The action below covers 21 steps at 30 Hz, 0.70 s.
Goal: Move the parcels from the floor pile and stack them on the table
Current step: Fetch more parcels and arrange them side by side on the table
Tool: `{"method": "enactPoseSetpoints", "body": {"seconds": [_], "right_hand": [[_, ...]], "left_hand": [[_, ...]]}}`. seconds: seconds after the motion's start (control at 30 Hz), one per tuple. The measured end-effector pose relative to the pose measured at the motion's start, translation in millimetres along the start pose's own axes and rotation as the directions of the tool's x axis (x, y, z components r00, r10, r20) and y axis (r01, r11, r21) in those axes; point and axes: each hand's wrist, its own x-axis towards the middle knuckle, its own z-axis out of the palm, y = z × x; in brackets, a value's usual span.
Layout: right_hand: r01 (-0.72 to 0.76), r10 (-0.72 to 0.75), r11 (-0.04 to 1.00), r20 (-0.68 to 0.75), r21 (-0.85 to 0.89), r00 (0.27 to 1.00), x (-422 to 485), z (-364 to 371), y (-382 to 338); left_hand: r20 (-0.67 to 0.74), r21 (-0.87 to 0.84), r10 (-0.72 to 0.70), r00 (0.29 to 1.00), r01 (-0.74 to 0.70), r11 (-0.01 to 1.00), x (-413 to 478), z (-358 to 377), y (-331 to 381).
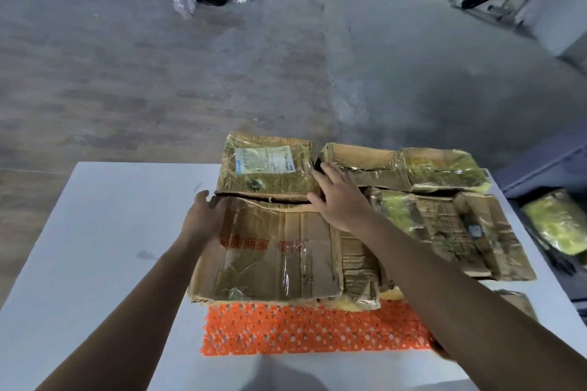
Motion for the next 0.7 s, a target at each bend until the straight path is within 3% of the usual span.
{"method": "enactPoseSetpoints", "body": {"seconds": [0.13, 0.2, 0.27, 0.33, 0.43, 0.47, 0.53, 0.57, 0.6, 0.7], "right_hand": [[-0.064, 0.065, 0.997, -0.052, 0.037, 0.997, -29.4, -3.3, 4.5], [-0.082, 0.088, 0.993, -0.071, 0.084, 0.994, -42.5, -8.0, 7.6], [-0.093, 0.105, 0.99, -0.116, 0.106, 0.988, -56.5, -11.4, 12.8], [-0.124, 0.142, 0.985, -0.153, 0.119, 0.978, -74.1, -13.6, 19.8], [-0.219, 0.237, 0.969, -0.177, 0.118, 0.955, -109.3, -13.3, 33.4], [-0.254, 0.273, 0.96, -0.184, 0.12, 0.944, -122.2, -12.1, 39.4], [-0.326, 0.341, 0.939, -0.159, 0.111, 0.926, -148.6, -9.9, 53.7], [-0.352, 0.362, 0.931, -0.142, 0.095, 0.921, -161.6, -7.8, 62.4], [-0.371, 0.378, 0.925, -0.132, 0.077, 0.916, -173.8, -5.0, 73.3], [-0.428, 0.431, 0.902, -0.116, 0.053, 0.895, -192.9, 1.9, 102.7]], "left_hand": [[-0.002, 0.002, 0.042, 0.999, -0.042, 0.999, -7.6, -1.1, -3.6], [-0.068, 0.083, 0.107, 0.992, -0.101, 0.991, -15.9, 0.3, 1.9], [-0.185, 0.24, 0.252, 0.95, -0.205, 0.949, -27.2, 5.2, 12.3], [-0.182, 0.333, 0.429, 0.885, -0.355, 0.874, -42.8, 16.9, 27.5], [0.06, 0.349, 0.624, 0.779, -0.602, 0.718, -76.9, 50.3, 48.0], [0.166, 0.324, 0.706, 0.688, -0.715, 0.62, -90.8, 64.7, 51.2], [0.342, 0.272, 0.832, 0.437, -0.894, 0.357, -119.0, 95.1, 53.3], [0.424, 0.252, 0.841, 0.336, -0.936, 0.246, -131.4, 110.3, 52.1], [0.516, 0.249, 0.809, 0.282, -0.953, 0.173, -144.0, 124.9, 53.1], [0.72, 0.313, 0.623, 0.306, -0.944, 0.101, -157.7, 155.8, 54.3]]}}
